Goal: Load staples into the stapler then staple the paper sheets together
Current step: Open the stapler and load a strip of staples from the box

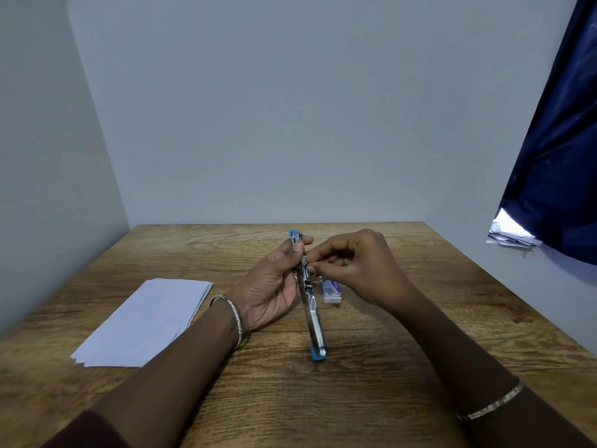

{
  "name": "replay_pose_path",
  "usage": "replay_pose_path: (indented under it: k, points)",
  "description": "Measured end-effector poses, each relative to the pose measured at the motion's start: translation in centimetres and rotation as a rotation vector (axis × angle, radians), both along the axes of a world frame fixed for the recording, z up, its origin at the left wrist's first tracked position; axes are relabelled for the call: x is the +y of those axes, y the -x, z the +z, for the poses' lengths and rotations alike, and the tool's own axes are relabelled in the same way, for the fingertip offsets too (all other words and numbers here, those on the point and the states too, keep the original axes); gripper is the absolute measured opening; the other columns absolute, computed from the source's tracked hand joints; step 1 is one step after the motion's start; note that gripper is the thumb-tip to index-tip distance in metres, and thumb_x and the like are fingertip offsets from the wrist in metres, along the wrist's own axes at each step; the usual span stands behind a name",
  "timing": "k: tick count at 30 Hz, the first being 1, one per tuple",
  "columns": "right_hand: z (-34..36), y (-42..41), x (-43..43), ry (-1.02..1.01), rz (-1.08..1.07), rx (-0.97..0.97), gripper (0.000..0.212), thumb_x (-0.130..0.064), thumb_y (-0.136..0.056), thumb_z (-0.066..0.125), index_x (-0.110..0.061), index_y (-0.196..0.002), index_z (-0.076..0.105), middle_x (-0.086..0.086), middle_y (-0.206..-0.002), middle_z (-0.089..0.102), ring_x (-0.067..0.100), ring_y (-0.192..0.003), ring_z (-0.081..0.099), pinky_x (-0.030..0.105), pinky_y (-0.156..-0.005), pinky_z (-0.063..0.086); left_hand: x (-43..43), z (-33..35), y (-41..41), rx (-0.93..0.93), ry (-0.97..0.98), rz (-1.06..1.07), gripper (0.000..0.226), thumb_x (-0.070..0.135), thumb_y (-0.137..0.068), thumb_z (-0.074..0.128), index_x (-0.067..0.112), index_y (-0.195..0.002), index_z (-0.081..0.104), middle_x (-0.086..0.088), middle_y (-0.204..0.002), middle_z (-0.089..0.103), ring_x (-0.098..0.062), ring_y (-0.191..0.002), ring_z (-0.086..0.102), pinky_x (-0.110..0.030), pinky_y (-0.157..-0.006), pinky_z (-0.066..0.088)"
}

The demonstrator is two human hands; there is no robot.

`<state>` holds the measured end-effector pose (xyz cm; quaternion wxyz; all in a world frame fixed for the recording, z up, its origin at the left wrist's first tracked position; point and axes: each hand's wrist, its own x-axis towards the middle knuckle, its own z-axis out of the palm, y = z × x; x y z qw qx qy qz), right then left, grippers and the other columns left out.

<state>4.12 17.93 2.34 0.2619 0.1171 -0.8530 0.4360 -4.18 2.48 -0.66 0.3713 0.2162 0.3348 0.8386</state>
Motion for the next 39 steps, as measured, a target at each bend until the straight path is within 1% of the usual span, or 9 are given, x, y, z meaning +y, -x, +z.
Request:
replay_pose_path:
  k: [4, 8, 15, 20, 23, 25, 29, 34, 39]
  points:
    - [-0.2, 0.3, 0.1, 0.058, 0.006, -0.014, 0.013, 0.0, -0.081, 0.083, -0.001, -0.093, 0.081, 0.013, -0.08, 0.08, 0.016, -0.067, 0.077, 0.025, -0.066, 0.063, 0.1, 0.0, -0.1, 0.004, -0.022, -0.025, 0.019, 0.01, -0.095, 0.054, 0.003, -0.112, 0.058, -0.032, -0.122, 0.068, -0.044, -0.117, 0.066, -0.05, -0.103, 0.051]
    - [-0.4, 0.3, 0.1, 0.109, 0.022, -0.045, 0.014, -0.001, -0.08, 0.084, -0.003, -0.094, 0.081, 0.012, -0.083, 0.081, 0.025, -0.073, 0.079, 0.036, -0.071, 0.066, 0.0, 0.0, 0.0, 0.017, 0.029, -0.01, 0.019, 0.012, -0.093, 0.055, 0.006, -0.11, 0.059, -0.029, -0.122, 0.069, -0.045, -0.13, 0.05, -0.052, -0.111, 0.035]
    - [-0.2, 0.2, 0.2, 0.264, 0.078, -0.158, 0.013, 0.003, -0.079, 0.083, 0.001, -0.091, 0.08, 0.01, -0.077, 0.081, 0.021, -0.069, 0.079, 0.025, -0.065, 0.061, -0.2, 0.0, -0.3, -0.01, 0.026, -0.042, 0.017, 0.011, -0.1, 0.05, 0.004, -0.113, 0.059, -0.032, -0.122, 0.067, -0.036, -0.1, 0.073, -0.047, -0.088, 0.06]
    - [0.0, -0.2, 0.3, 0.501, 0.104, -0.334, 0.015, 0.014, -0.072, 0.082, 0.008, -0.084, 0.077, 0.007, -0.071, 0.079, 0.015, -0.063, 0.074, 0.021, -0.056, 0.058, 0.0, -0.4, -0.5, 0.03, 0.107, -0.082, 0.019, 0.014, -0.096, 0.053, 0.005, -0.113, 0.058, -0.028, -0.131, 0.064, -0.041, -0.097, 0.068, -0.05, -0.089, 0.058]
    - [0.1, -0.3, 0.5, 0.586, 0.032, -0.455, 0.016, 0.013, -0.068, 0.085, 0.002, -0.076, 0.078, 0.016, -0.076, 0.075, 0.021, -0.062, 0.064, 0.023, -0.049, 0.055, 0.3, -0.7, -0.6, 0.066, 0.123, -0.138, 0.017, 0.014, -0.1, 0.054, 0.004, -0.114, 0.055, -0.032, -0.135, 0.057, -0.043, -0.101, 0.068, -0.055, -0.099, 0.049]
    - [0.1, -0.2, 0.3, 0.611, -0.015, -0.465, 0.016, 0.014, -0.068, 0.083, 0.0, -0.074, 0.077, 0.015, -0.078, 0.076, 0.015, -0.055, 0.064, 0.019, -0.044, 0.05, 0.4, -0.8, -0.7, 0.087, 0.124, -0.168, 0.016, 0.014, -0.102, 0.051, 0.003, -0.114, 0.054, -0.033, -0.132, 0.047, -0.041, -0.106, 0.066, -0.054, -0.104, 0.045]
    - [0.0, -0.3, -0.3, 0.718, -0.02, -0.413, 0.011, 0.018, -0.076, 0.075, 0.008, -0.08, 0.069, 0.008, -0.058, 0.072, 0.008, -0.037, 0.06, 0.017, -0.033, 0.044, 0.5, -1.1, -0.6, 0.074, 0.144, -0.156, 0.039, 0.015, -0.105, 0.045, -0.006, -0.138, 0.048, -0.028, -0.129, 0.056, -0.036, -0.114, 0.06, -0.054, -0.106, 0.043]
    - [-0.1, -0.4, -1.4, 0.636, -0.131, -0.302, 0.011, 0.011, -0.079, 0.075, 0.011, -0.086, 0.068, 0.008, -0.057, 0.07, 0.011, -0.037, 0.061, 0.018, -0.034, 0.044, 0.6, -0.7, -0.7, 0.04, 0.148, -0.122, 0.049, 0.018, -0.107, 0.036, -0.002, -0.152, 0.035, -0.023, -0.156, 0.041, -0.036, -0.139, 0.042, -0.055, -0.111, 0.038]
    - [-0.4, -0.2, -1.9, 0.424, -0.248, -0.189, 0.005, 0.002, -0.08, 0.075, 0.0, -0.08, 0.071, 0.012, -0.063, 0.068, 0.014, -0.041, 0.067, 0.024, -0.038, 0.051, 0.6, -0.7, -0.9, 0.034, 0.141, -0.168, 0.05, 0.018, -0.104, 0.038, 0.003, -0.152, 0.039, -0.015, -0.156, 0.047, -0.033, -0.149, 0.035, -0.058, -0.116, 0.034]
